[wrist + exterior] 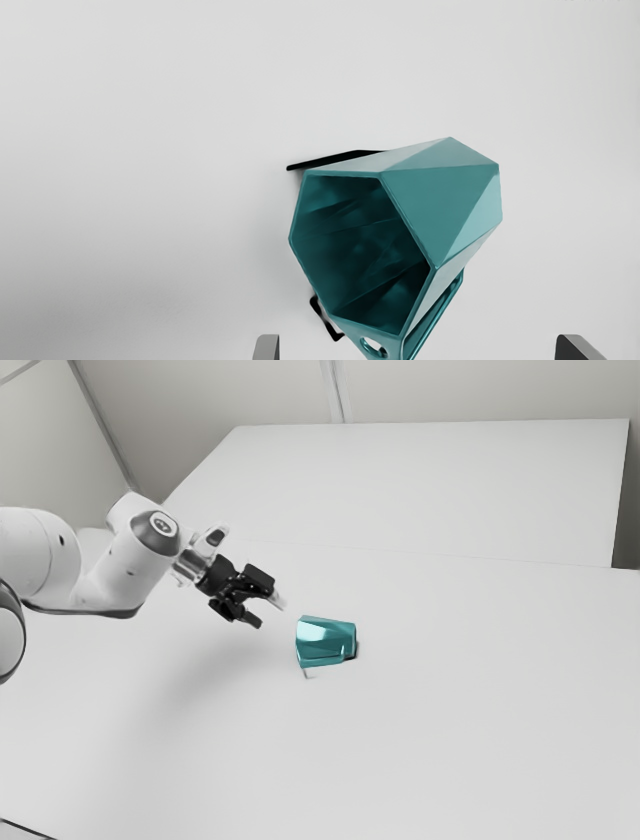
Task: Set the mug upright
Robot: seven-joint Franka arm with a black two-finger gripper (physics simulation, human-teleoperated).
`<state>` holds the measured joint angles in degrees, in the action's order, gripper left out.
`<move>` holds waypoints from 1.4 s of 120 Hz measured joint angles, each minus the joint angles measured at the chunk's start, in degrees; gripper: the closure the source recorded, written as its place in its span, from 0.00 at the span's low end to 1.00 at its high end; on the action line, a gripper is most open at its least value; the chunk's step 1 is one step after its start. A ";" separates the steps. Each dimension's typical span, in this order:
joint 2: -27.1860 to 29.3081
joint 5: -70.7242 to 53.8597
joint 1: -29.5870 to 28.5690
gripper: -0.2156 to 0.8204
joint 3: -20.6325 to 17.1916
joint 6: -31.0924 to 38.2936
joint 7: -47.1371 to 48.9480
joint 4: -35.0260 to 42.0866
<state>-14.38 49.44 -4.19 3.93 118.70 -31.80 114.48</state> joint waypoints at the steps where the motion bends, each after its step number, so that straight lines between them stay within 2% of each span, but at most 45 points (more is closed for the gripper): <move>1: -0.04 0.48 -0.01 0.21 0.00 0.05 -0.26 0.19; 25: -1.31 6.61 0.55 0.21 -0.20 0.74 -5.57 1.10; 53: -2.63 11.12 1.02 0.39 -0.71 0.44 -10.27 1.15; 100: -4.80 18.95 2.16 0.45 -1.81 -1.43 -15.38 1.03; 106: -4.88 19.53 2.17 0.50 -1.92 -1.55 -15.84 1.04; 121: -4.96 20.28 2.16 0.72 -1.93 -1.71 -17.06 1.03; 132: -4.92 20.50 2.12 0.82 -1.91 -1.75 -17.90 0.84; 150: -4.84 20.61 2.20 0.91 -1.97 -1.78 -19.03 0.77; 168: -4.48 20.63 2.54 0.92 -2.00 -1.78 -19.89 0.76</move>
<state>-18.86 70.07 -1.65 1.93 116.92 -51.69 115.25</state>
